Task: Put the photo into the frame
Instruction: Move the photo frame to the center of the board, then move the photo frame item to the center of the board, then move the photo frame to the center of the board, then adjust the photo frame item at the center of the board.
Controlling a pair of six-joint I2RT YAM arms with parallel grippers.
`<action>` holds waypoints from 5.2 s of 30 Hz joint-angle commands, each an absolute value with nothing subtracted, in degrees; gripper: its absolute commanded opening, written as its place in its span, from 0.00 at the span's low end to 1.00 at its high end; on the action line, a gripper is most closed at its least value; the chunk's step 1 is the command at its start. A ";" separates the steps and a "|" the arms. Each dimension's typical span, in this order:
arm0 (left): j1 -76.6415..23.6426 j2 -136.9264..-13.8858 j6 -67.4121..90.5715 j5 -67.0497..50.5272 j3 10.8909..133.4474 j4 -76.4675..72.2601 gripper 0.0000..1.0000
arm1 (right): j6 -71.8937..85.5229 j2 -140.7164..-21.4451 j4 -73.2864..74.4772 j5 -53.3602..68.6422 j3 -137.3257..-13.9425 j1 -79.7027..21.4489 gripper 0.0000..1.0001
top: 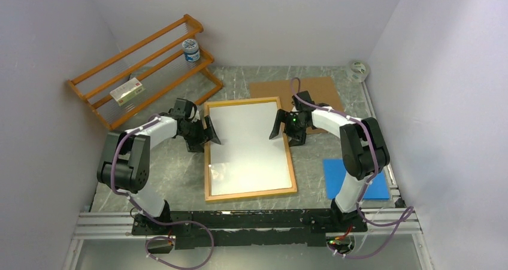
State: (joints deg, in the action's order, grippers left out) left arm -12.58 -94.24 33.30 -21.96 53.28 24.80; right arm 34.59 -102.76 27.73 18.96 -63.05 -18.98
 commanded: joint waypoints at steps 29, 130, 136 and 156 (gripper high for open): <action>-13.09 -79.50 32.88 -4.97 59.97 42.43 0.94 | 41.33 -92.93 33.28 -6.03 -63.97 -18.59 0.99; -15.59 -125.00 22.52 -28.02 105.97 29.29 0.89 | 51.86 -104.61 3.08 26.71 -56.01 -21.94 0.91; -14.73 -123.31 22.44 -27.75 103.80 28.92 0.89 | 50.73 -105.83 5.43 23.20 -58.76 -24.08 0.91; -14.15 -113.54 20.57 -25.20 89.98 20.23 0.89 | 36.82 -112.23 9.13 1.47 -83.61 -24.08 0.82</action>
State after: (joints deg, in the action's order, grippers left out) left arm -14.15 -117.67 22.70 -26.72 91.83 25.12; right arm 40.66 -107.44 14.50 1.98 -75.18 -24.10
